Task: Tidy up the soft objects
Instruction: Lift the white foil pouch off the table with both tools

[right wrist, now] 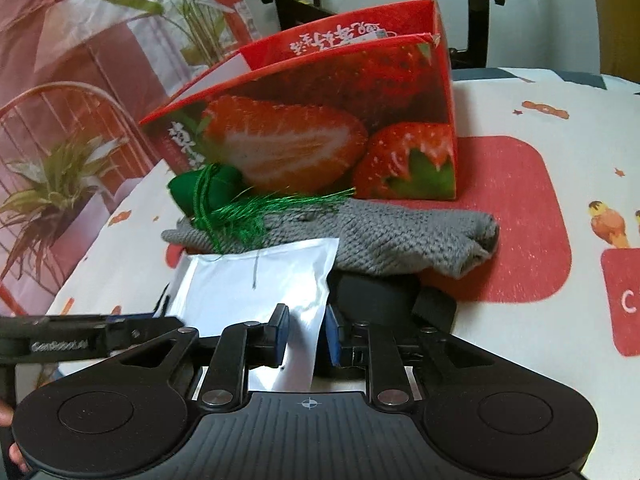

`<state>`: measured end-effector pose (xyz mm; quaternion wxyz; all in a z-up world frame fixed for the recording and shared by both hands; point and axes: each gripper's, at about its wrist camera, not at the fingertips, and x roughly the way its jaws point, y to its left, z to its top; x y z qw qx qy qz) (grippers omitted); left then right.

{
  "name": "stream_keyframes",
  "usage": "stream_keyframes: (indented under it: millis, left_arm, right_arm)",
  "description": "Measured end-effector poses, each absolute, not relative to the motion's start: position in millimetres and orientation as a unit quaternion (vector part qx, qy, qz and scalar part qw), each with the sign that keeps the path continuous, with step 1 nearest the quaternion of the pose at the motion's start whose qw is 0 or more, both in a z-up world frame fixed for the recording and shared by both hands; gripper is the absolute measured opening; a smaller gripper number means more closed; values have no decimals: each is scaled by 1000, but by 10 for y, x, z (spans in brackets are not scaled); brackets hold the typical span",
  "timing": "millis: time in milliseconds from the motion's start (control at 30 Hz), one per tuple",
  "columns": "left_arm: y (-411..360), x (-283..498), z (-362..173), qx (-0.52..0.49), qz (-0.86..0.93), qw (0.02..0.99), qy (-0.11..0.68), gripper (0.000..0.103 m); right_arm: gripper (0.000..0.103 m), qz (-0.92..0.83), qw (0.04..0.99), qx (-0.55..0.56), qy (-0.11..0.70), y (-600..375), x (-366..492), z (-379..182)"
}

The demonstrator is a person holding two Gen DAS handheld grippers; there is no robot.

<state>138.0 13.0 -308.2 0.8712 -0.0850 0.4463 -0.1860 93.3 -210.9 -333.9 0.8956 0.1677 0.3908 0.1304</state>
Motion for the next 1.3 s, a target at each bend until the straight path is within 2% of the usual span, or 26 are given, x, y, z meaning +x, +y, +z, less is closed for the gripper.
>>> stream_keyframes:
  millis: [533,633,800,1000,1100,1300]
  left_arm:
    - [132,1357,-3090,-82,-193,875,437,32]
    - [126,1352,-3083,-80,-194,877,433,26]
    - [128,1322,-3043,-72,-194,881,425,22]
    - [109,1291,-3001,-81,-226,876,418,22]
    - [74,1281,-3012,-63,-215,878,423,22]
    - [200,1334,-3065,-92,-198,874,433,23]
  right_arm:
    - [25,137,896,205,370,-2082,913,-3485]
    - [20,137,904,185,361,-2022,870,-3461]
    - [11,140,911,178,345,-2014,773,-3413]
    - [9,150,921,148,327,-1928,677,-3323]
    - [9,143,923,128,334,-1891,681,-3320]
    - [8,132,918,127,352,-1901,695,-3426]
